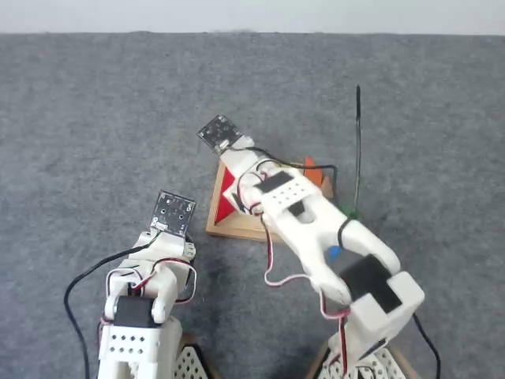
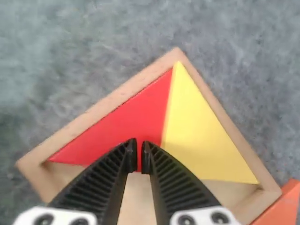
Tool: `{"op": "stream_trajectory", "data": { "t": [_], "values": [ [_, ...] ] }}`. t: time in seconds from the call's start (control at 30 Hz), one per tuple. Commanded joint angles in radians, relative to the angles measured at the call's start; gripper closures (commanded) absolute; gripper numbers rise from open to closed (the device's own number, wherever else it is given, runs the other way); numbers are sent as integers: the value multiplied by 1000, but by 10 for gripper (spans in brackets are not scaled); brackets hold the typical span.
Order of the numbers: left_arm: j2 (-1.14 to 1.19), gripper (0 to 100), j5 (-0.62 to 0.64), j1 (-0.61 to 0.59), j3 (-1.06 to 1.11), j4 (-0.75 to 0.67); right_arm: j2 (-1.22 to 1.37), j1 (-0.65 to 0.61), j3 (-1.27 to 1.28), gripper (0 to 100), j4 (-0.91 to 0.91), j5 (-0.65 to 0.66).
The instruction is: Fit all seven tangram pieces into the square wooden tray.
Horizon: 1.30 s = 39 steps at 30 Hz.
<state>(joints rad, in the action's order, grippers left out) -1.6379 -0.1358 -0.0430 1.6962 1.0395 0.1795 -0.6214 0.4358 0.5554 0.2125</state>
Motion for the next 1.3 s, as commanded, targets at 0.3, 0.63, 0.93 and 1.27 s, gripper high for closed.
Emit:
{"op": "stream_trajectory", "data": {
  "t": [0.3,0.63,0.93,1.27],
  "values": [
    [-12,987,8,-3,-7,5,-16,59,-77,975,21,-5],
    [-12,987,8,-3,-7,5,-332,268,-29,972,329,-11],
    [-12,987,8,-3,-7,5,-122,344,-61,813,305,-12],
    [-12,987,8,-3,-7,5,94,354,-204,819,335,-12]
  ]
}}
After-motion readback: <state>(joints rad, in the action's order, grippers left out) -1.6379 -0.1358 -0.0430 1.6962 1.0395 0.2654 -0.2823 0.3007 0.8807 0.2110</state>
